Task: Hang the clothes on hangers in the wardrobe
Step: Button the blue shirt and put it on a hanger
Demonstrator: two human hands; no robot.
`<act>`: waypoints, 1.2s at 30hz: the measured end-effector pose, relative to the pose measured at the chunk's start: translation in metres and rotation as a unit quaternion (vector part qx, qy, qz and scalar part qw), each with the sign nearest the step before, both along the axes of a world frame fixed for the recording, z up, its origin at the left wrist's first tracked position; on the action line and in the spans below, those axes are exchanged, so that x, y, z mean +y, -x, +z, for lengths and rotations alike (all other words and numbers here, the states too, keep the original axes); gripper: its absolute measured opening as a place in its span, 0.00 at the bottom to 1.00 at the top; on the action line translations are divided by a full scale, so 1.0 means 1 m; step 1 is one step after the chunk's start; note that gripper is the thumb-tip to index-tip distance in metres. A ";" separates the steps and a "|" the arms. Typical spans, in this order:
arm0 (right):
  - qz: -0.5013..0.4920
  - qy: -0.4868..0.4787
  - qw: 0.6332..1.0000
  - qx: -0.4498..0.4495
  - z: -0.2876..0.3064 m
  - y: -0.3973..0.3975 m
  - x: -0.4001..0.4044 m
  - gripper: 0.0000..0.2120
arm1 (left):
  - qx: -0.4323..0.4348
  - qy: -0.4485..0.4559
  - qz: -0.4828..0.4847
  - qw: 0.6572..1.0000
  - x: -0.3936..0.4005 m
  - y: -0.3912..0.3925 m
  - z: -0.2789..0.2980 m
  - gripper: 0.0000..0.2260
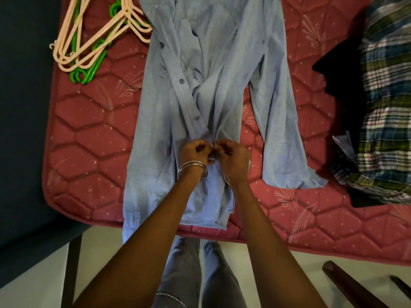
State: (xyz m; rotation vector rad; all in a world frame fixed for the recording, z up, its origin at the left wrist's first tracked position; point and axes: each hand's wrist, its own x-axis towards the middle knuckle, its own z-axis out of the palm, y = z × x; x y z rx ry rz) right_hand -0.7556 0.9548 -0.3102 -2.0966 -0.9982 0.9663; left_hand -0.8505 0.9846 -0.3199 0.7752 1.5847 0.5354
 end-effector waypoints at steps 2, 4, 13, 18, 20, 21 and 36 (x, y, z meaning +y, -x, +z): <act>-0.004 -0.009 1.000 -0.001 0.003 0.000 -0.003 0.09 | -0.014 -0.001 -0.016 1.000 0.002 -0.001 0.005 0.03; -0.016 -0.007 1.000 0.008 0.005 -0.002 -0.008 0.11 | -0.021 -0.001 -0.044 0.999 0.004 -0.002 0.010 0.03; -0.093 -0.004 0.996 0.017 0.011 0.001 -0.016 0.11 | -0.008 -0.004 -0.129 0.992 0.003 -0.003 0.018 0.04; -0.118 -0.029 0.992 0.043 0.017 0.007 -0.017 0.12 | -0.003 -0.004 -0.111 0.994 0.004 -0.001 0.017 0.08; -0.109 -0.030 0.992 0.050 0.018 0.005 -0.019 0.13 | -0.003 -0.002 -0.094 0.996 0.003 -0.002 0.014 0.11; -0.102 -0.027 0.993 0.057 0.018 0.004 -0.020 0.14 | -0.009 -0.001 -0.088 0.996 0.003 -0.001 0.013 0.12; -0.100 -0.016 0.971 0.219 0.020 -0.015 -0.012 0.14 | 0.007 -0.094 -0.178 0.980 0.009 0.005 0.023 0.09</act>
